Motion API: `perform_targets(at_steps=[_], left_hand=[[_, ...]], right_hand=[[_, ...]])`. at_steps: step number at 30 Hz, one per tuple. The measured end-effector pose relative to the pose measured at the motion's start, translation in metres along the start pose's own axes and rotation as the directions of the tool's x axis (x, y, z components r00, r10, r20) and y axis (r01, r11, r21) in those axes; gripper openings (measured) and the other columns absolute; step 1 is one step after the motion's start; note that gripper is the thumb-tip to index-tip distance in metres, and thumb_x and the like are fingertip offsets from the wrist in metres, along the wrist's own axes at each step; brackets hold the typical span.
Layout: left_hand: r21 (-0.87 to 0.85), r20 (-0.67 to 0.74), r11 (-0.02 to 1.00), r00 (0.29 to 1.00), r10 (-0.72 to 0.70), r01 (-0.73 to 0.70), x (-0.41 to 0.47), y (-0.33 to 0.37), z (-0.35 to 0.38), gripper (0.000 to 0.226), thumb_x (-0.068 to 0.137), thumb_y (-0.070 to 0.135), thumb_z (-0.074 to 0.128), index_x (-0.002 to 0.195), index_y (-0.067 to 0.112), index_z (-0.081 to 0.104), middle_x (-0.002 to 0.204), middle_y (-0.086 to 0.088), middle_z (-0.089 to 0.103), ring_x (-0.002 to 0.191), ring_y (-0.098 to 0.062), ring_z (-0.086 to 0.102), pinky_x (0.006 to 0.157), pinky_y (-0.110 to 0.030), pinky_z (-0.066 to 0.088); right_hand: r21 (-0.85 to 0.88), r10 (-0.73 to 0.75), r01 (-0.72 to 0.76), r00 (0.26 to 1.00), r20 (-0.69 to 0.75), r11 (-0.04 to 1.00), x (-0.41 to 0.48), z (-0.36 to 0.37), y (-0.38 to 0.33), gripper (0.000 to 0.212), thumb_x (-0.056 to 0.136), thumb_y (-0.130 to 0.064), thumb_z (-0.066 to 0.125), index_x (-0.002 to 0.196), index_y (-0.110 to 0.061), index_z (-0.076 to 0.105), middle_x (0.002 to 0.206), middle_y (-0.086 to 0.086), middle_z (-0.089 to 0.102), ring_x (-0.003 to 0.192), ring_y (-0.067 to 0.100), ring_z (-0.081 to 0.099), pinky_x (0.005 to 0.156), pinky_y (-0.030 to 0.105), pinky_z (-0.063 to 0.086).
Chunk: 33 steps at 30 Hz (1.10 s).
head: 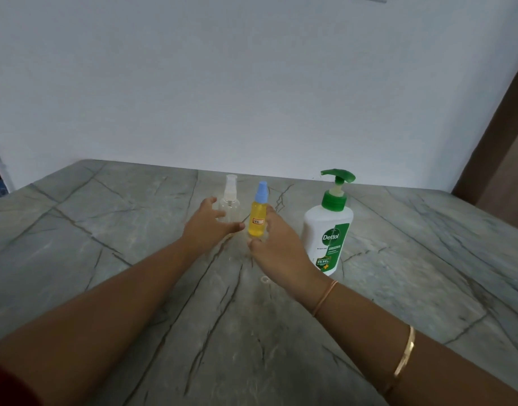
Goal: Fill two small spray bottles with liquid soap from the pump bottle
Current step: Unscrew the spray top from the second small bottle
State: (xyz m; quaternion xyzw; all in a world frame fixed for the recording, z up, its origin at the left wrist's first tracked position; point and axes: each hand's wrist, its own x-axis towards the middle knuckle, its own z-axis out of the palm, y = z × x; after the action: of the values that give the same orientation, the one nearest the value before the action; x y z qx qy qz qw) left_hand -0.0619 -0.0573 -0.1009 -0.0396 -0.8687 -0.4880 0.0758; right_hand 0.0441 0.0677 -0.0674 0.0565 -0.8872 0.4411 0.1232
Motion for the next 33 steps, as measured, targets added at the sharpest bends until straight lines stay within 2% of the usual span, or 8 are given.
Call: perform_targets(at_steps=[3, 6, 8, 12, 16, 23, 30, 33], left_hand=[[-0.005, -0.068, 1.0, 0.998, 0.017, -0.017, -0.004, 0.0, -0.003, 0.068, 0.065, 0.034, 0.08, 0.119, 0.012, 0.046, 0.115, -0.005, 0.063, 0.096, -0.015, 0.056, 0.08, -0.026, 0.041], [0.001, -0.097, 0.999, 0.994, 0.048, -0.048, -0.025, 0.004, -0.009, 0.047, 0.066, 0.032, 0.079, 0.1, 0.018, 0.049, 0.103, 0.0, 0.062, 0.089, -0.013, 0.058, 0.064, -0.017, 0.039], [-0.013, -0.077, 0.997, 0.995, 0.071, -0.072, -0.048, 0.008, -0.011, 0.045, 0.066, 0.032, 0.079, 0.098, 0.021, 0.05, 0.099, 0.003, 0.061, 0.086, -0.011, 0.059, 0.061, -0.015, 0.04], [-0.057, 0.018, 0.99, 0.991, 0.134, -0.133, -0.091, 0.02, -0.011, 0.044, 0.067, 0.035, 0.076, 0.103, 0.026, 0.053, 0.097, 0.009, 0.063, 0.087, -0.008, 0.062, 0.07, -0.021, 0.048], [-0.069, 0.097, 0.981, 0.978, 0.187, -0.181, -0.108, 0.024, -0.006, 0.045, 0.072, 0.032, 0.073, 0.112, 0.026, 0.054, 0.104, 0.013, 0.064, 0.095, -0.003, 0.061, 0.082, -0.019, 0.047], [-0.096, 0.28, 0.97, 0.928, 0.244, -0.225, -0.121, 0.026, -0.002, 0.042, 0.074, 0.029, 0.071, 0.109, 0.038, 0.05, 0.111, 0.016, 0.062, 0.102, -0.001, 0.059, 0.093, -0.028, 0.048], [-0.109, 0.28, 0.969, 0.928, 0.245, -0.222, -0.117, 0.021, 0.002, 0.046, 0.075, 0.026, 0.071, 0.117, 0.029, 0.051, 0.112, 0.012, 0.063, 0.102, 0.001, 0.06, 0.088, -0.016, 0.046], [-0.119, 0.262, 0.97, 0.936, 0.235, -0.211, -0.119, 0.021, 0.004, 0.049, 0.075, 0.025, 0.071, 0.119, 0.028, 0.05, 0.115, 0.011, 0.062, 0.104, -0.001, 0.059, 0.093, -0.022, 0.046]], right_hand=[[0.052, 0.021, -0.021, 1.0, -0.008, 0.998, -0.005, -0.011, -0.004, 0.05, 0.088, -0.005, 0.051, 0.136, -0.011, 0.04, 0.119, 0.018, 0.057, 0.111, 0.026, 0.053, 0.088, 0.03, 0.042], [0.103, 0.053, -0.053, 0.999, 0.002, 0.993, -0.011, -0.024, -0.006, 0.038, 0.089, -0.002, 0.052, 0.126, 0.004, 0.043, 0.123, 0.024, 0.053, 0.113, 0.033, 0.05, 0.093, 0.041, 0.041], [0.114, 0.046, -0.047, 0.999, 0.012, 0.992, -0.014, -0.03, -0.007, 0.037, 0.09, -0.005, 0.053, 0.127, -0.003, 0.047, 0.122, 0.017, 0.057, 0.111, 0.029, 0.054, 0.092, 0.037, 0.043], [0.115, -0.005, 0.004, 1.0, 0.01, 0.993, -0.017, -0.036, -0.01, 0.05, 0.088, -0.01, 0.055, 0.137, -0.014, 0.042, 0.121, 0.007, 0.058, 0.108, 0.017, 0.056, 0.096, 0.031, 0.044], [0.251, 0.007, -0.032, 0.995, 0.101, 0.968, -0.017, -0.037, -0.01, 0.059, 0.086, -0.011, 0.057, 0.141, -0.017, 0.038, 0.131, 0.002, 0.053, 0.119, 0.012, 0.051, 0.103, 0.035, 0.041], [0.432, -0.103, -0.003, 0.969, 0.222, 0.902, -0.024, -0.04, 0.006, 0.034, 0.09, 0.0, 0.054, 0.121, -0.013, 0.056, 0.114, 0.004, 0.066, 0.104, 0.012, 0.062, 0.086, 0.022, 0.052], [0.438, -0.19, 0.088, 0.962, 0.196, 0.895, -0.019, -0.034, 0.015, 0.023, 0.089, 0.001, 0.056, 0.109, -0.011, 0.059, 0.107, 0.009, 0.068, 0.1, 0.013, 0.065, 0.085, 0.024, 0.052], [0.412, -0.193, 0.12, 0.971, 0.14, 0.903, -0.021, -0.03, 0.017, 0.021, 0.088, -0.001, 0.06, 0.106, -0.012, 0.06, 0.103, 0.007, 0.069, 0.096, 0.014, 0.066, 0.084, 0.026, 0.053]])
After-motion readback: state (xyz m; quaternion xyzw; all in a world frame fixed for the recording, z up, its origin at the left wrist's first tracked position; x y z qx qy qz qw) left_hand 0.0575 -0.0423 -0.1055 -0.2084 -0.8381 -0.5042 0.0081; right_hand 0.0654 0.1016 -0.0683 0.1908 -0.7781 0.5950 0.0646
